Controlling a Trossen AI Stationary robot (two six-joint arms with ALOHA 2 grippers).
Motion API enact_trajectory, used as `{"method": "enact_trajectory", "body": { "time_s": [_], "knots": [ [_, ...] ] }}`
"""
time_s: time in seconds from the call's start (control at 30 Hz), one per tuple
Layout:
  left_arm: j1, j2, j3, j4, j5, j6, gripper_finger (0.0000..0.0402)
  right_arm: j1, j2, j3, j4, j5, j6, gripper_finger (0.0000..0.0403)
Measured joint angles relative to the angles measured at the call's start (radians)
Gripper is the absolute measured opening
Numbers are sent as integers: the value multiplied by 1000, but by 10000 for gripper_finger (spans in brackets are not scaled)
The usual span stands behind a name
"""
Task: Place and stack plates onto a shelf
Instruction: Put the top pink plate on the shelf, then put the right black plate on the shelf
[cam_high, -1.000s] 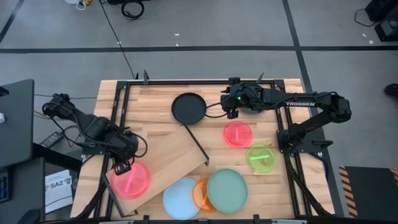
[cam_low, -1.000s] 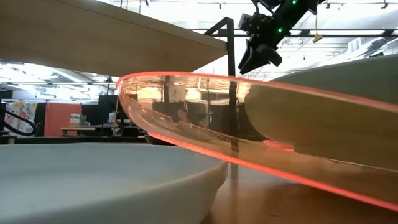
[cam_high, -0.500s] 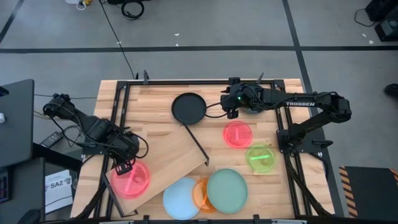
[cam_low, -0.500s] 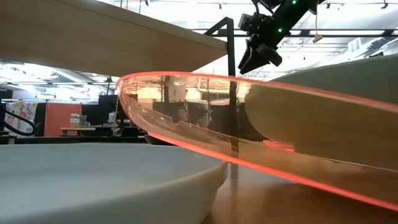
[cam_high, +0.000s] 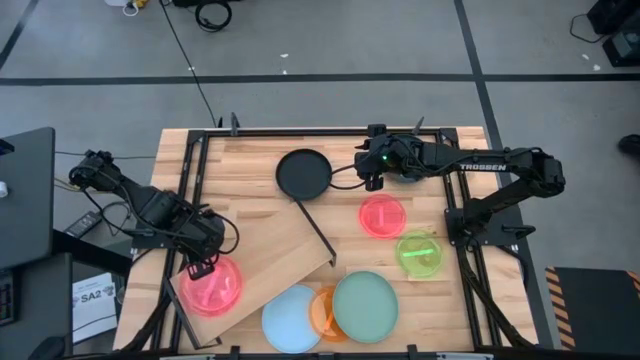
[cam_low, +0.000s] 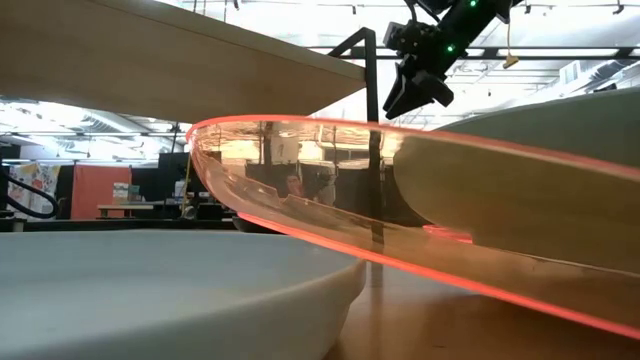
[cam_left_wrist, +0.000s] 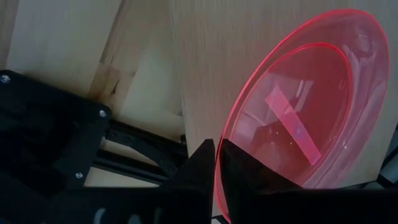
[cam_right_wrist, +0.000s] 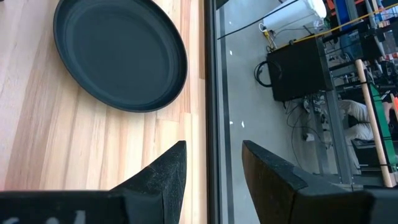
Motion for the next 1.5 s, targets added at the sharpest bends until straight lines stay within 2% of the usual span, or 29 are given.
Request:
{"method": "enact_trajectory", "body": {
  "time_s": [0.5, 0.67, 1.03, 1.17, 1.37, 1.5],
  "knots": [
    [0, 0, 0, 0, 0, -32, 40, 0, 0, 0, 0, 0, -3, 162],
    [0, 0, 0, -1, -3, -48, 70, 0, 0, 0, 0, 0, -3, 162],
    [0, 0, 0, -5, -84, -52, 143, 0, 0, 0, 0, 0, -3, 162],
    [1, 0, 0, -5, -156, -48, 157, 0, 0, 0, 0, 0, 0, 162],
    [6, 0, 0, 3, -401, 47, 157, -7, 0, 0, 5, 12, 71, 162],
    [57, 0, 0, 26, -508, 104, 157, -35, 0, 0, 5, 16, 150, 162]
  ]
}}
